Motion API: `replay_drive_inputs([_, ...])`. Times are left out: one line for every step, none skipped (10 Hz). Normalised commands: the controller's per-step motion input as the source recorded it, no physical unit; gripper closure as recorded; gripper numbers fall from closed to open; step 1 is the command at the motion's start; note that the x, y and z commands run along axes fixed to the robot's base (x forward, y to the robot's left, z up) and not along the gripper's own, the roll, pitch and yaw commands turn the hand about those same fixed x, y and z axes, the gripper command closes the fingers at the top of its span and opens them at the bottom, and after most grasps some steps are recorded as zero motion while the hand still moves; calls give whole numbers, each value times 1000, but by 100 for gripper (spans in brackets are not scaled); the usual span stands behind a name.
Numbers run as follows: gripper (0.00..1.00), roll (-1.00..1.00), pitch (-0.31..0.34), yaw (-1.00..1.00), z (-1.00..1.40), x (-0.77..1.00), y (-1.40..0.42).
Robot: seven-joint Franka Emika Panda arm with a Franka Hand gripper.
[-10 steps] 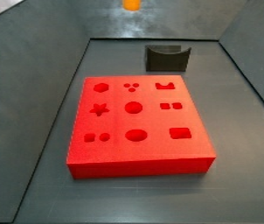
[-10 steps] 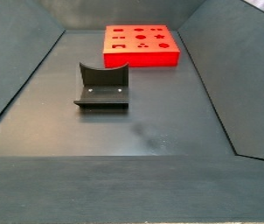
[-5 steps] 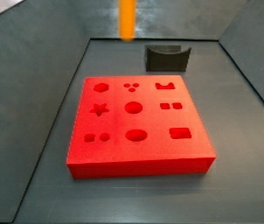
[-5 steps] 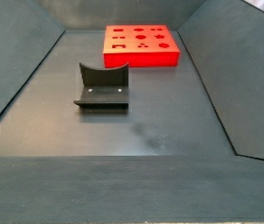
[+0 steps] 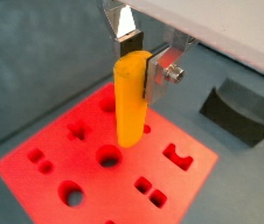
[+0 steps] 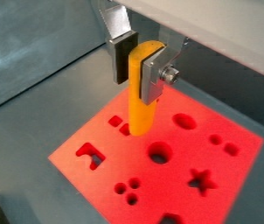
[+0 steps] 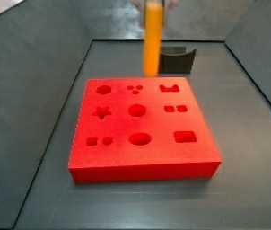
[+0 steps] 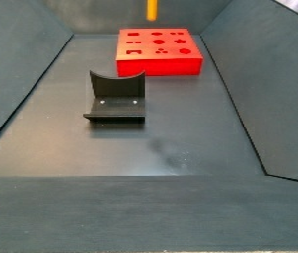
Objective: Pick up the oval object. Move up. Move to above the board. Insert the oval object.
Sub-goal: Insert the oval object.
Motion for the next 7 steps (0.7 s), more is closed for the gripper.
replay_drive_inputs([100,0,0,0,0,0,26])
replay_drive_inputs([100,0,-50,63,-351,0,-40])
replay_drive_inputs([100,19,-110,60,-591,0,-149])
replay_drive_inputs([100,10,-47,43,-360,0,-57])
replay_drive_inputs([100,0,0,0,0,0,-20])
replay_drive_inputs([100,33,0,43,-137,0,-134])
replay_drive_inputs([100,114,-41,37,-369,-180,-149])
